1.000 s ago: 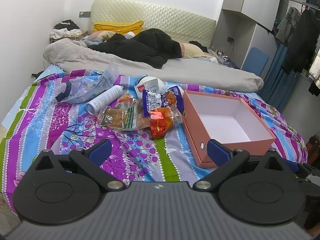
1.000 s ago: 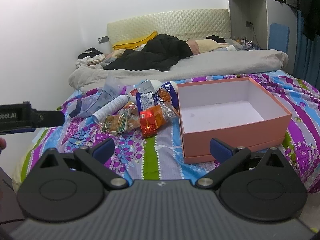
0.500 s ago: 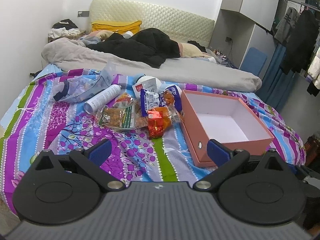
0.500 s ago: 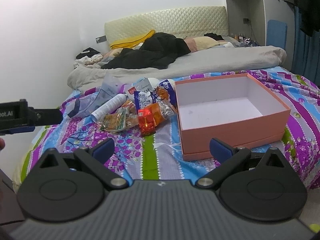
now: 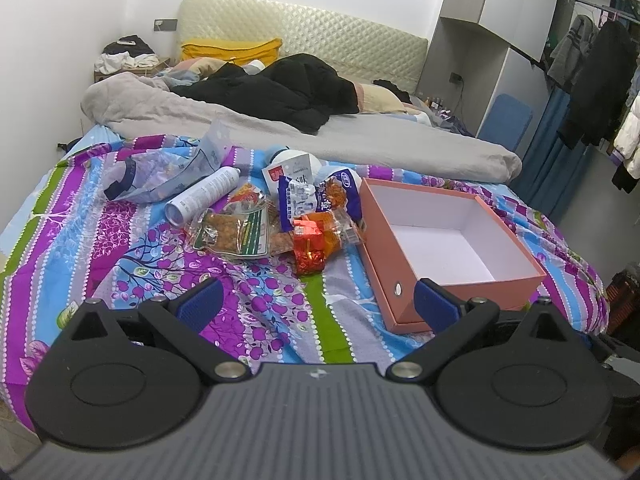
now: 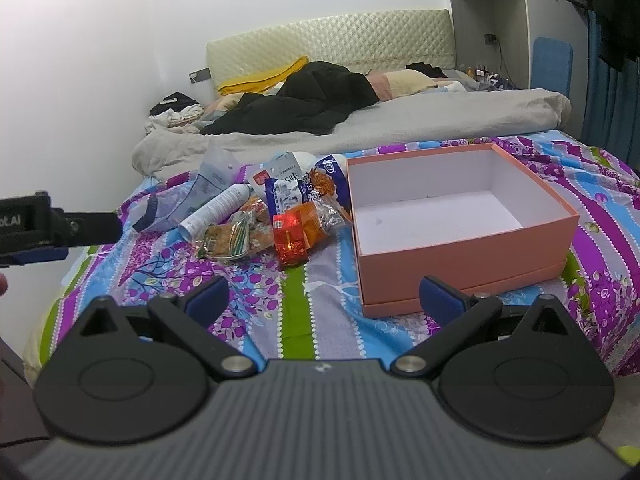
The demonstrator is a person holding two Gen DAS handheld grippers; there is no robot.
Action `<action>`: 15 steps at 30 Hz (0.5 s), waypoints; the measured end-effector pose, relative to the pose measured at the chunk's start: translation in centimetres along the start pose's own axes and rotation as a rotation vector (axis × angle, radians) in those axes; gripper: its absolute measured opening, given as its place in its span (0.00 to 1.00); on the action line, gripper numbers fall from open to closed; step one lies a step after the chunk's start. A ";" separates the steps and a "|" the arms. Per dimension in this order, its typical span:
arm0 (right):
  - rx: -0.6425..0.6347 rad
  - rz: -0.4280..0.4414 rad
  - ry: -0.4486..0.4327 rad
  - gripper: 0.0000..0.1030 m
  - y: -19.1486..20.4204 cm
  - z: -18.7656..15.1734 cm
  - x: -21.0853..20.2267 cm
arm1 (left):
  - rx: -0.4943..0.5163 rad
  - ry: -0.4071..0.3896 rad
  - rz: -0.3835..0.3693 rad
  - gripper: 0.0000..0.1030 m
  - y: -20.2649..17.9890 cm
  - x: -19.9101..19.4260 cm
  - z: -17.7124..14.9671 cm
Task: Organize snacks
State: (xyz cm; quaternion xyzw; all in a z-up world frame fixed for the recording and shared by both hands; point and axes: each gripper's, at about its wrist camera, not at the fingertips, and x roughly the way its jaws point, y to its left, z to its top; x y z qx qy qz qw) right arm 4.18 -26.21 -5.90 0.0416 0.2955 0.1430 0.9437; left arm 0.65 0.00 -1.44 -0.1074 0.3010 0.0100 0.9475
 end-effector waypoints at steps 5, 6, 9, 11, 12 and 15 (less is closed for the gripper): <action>0.008 0.001 0.004 1.00 -0.1 -0.1 0.2 | 0.001 0.001 -0.004 1.00 0.1 0.2 0.0; 0.010 0.001 0.005 1.00 -0.1 -0.1 0.2 | 0.000 0.001 -0.002 1.00 0.0 0.1 0.0; 0.010 0.002 0.009 1.00 -0.1 -0.1 0.3 | -0.001 0.004 -0.005 1.00 0.0 0.3 -0.1; 0.012 0.003 0.014 1.00 -0.2 -0.2 0.4 | 0.001 0.006 -0.004 1.00 0.0 0.4 0.0; 0.011 0.003 0.015 1.00 -0.2 -0.2 0.4 | -0.001 0.006 -0.005 1.00 0.0 0.3 0.0; 0.010 0.001 0.020 1.00 -0.1 -0.2 0.4 | -0.001 0.011 -0.010 1.00 0.0 0.6 0.1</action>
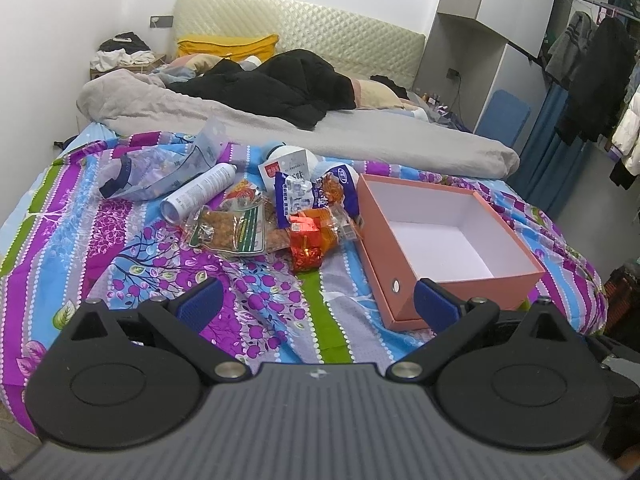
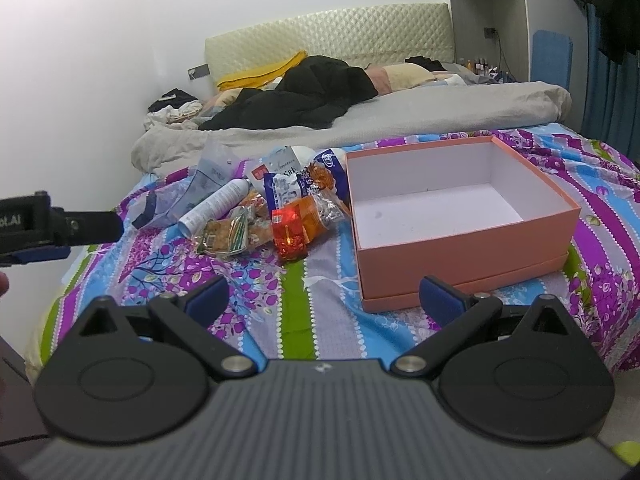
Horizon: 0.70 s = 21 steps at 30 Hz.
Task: Organize snacks
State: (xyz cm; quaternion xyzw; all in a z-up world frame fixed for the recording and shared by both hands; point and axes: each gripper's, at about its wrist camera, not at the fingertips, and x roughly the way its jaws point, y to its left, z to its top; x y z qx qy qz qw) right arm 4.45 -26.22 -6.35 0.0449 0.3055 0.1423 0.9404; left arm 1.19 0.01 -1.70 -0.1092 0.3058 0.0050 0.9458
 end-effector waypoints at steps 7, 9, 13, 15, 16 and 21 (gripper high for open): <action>0.008 0.028 0.019 1.00 -0.1 0.0 0.3 | 0.000 0.014 -0.008 1.00 -0.1 0.6 0.1; 0.007 0.038 0.021 1.00 0.0 0.0 0.4 | 0.000 0.018 -0.008 1.00 -0.1 0.7 0.2; 0.009 0.040 0.027 1.00 0.0 0.1 0.5 | 0.000 0.018 -0.008 1.00 -0.1 0.9 0.2; 0.009 0.043 0.029 1.00 0.0 0.1 0.5 | -0.001 0.021 -0.008 1.00 -0.1 0.9 0.3; 0.009 0.047 0.031 1.00 0.0 0.1 0.6 | -0.001 0.023 -0.007 1.00 -0.1 1.0 0.3; 0.013 0.063 0.047 1.00 0.0 0.1 1.1 | -0.002 0.032 -0.008 1.00 0.1 1.5 0.4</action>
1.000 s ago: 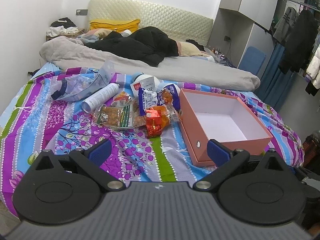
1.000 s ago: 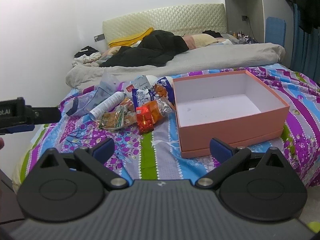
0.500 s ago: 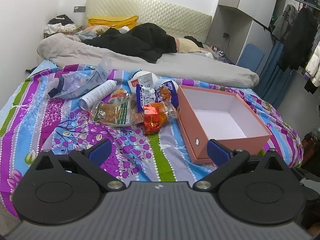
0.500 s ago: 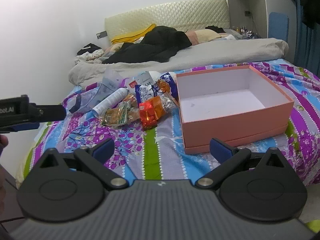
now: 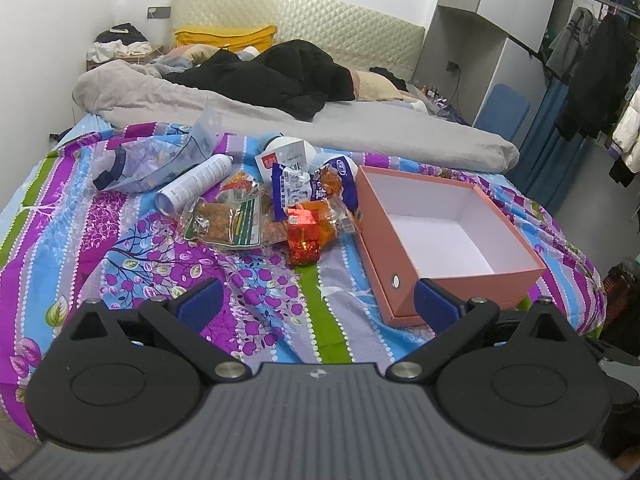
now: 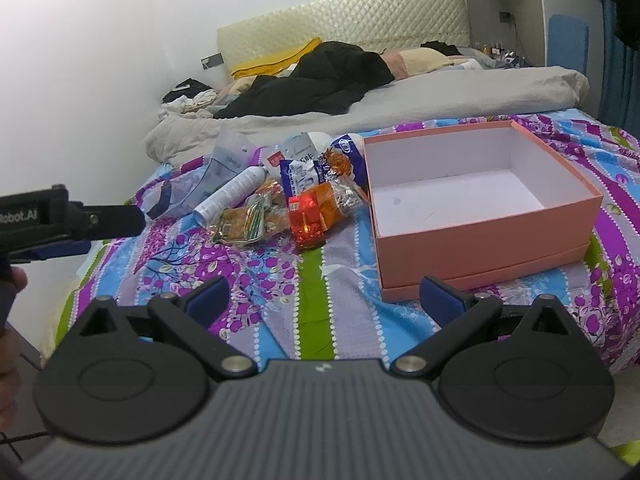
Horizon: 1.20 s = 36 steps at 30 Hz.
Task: Organize snacks
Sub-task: 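Reach the right tool to the red foil packet while the left tool approaches the green-labelled nut bag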
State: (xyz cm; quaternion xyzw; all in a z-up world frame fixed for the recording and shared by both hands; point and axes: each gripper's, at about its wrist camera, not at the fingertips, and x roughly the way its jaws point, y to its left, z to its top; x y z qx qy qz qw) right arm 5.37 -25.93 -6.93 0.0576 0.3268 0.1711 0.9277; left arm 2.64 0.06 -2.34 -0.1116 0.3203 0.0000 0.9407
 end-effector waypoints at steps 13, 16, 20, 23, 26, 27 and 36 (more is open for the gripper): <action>-0.053 -0.029 0.017 1.00 0.3 0.0 1.3 | 0.002 0.012 0.012 1.00 0.7 1.3 0.4; -0.085 -0.075 -0.006 1.00 0.4 -0.2 1.5 | 0.001 0.016 0.029 1.00 1.4 2.0 0.5; -0.048 -0.025 0.014 1.00 -0.4 -0.3 2.4 | 0.006 0.038 0.040 1.00 2.5 3.6 0.5; -0.058 -0.018 0.028 1.00 -0.2 -0.5 3.7 | -0.005 0.051 0.059 1.00 3.7 4.8 0.7; -0.062 -0.020 0.034 1.00 0.1 -0.8 4.8 | -0.001 0.081 0.067 1.00 5.1 6.8 1.1; -0.067 -0.019 0.036 1.00 0.2 -0.9 5.3 | 0.004 0.087 0.077 1.00 5.4 7.4 1.2; -0.117 0.059 0.059 0.98 2.3 -1.0 9.8 | -0.009 0.112 0.105 1.00 8.5 14.5 1.8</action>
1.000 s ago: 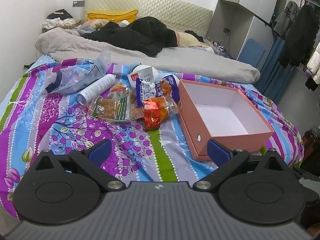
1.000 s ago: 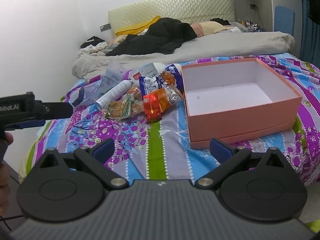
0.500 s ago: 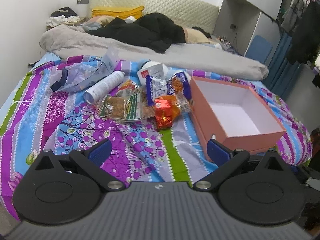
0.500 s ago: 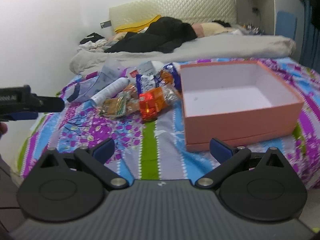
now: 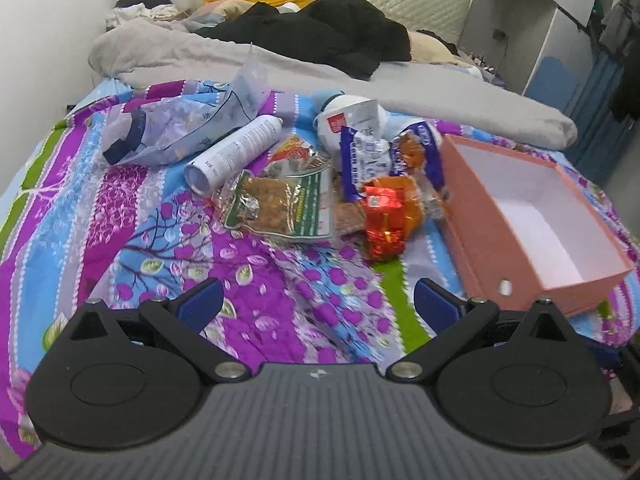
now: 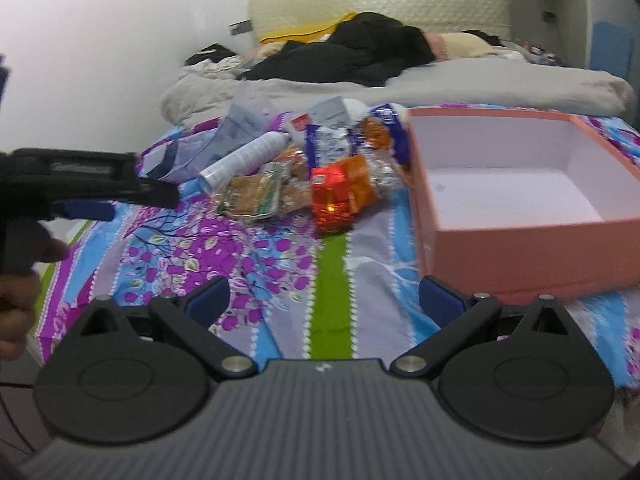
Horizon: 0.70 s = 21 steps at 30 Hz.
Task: Organize snacks
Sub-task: 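Reach the right tool to the red foil packet while the left tool approaches the green-labelled nut bag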
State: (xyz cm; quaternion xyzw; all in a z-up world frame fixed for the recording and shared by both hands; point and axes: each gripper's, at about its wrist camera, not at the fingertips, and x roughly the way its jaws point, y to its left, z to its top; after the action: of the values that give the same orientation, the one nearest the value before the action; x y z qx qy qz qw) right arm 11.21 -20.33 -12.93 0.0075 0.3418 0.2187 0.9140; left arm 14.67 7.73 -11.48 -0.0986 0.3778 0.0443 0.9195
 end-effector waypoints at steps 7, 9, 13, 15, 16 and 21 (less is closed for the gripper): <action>-0.037 0.061 -0.047 0.80 1.1 0.3 4.0 | 0.080 -0.045 -0.024 0.98 0.9 5.2 0.7; -0.070 0.066 -0.048 0.79 1.5 0.3 5.3 | 0.087 -0.045 -0.020 0.98 1.2 6.9 1.0; -0.110 0.065 -0.040 0.78 1.6 0.6 8.6 | 0.076 -0.018 -0.024 0.96 2.3 10.6 1.6; -0.110 0.062 -0.031 0.78 1.7 1.1 10.3 | 0.067 -0.003 -0.023 0.94 2.9 12.4 2.1; -0.117 0.056 -0.032 0.78 1.7 1.4 11.1 | 0.062 0.001 -0.029 0.94 3.2 13.2 2.4; -0.182 -0.005 -0.041 0.78 1.6 3.0 15.6 | 0.045 0.019 -0.070 0.94 3.7 16.7 4.1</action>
State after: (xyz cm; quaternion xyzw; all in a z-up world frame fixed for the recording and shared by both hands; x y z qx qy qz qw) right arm 22.90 -12.16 -20.09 -0.0718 0.3017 0.2461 0.9183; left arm 28.75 12.38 -20.97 -0.0914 0.3840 0.0028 0.9188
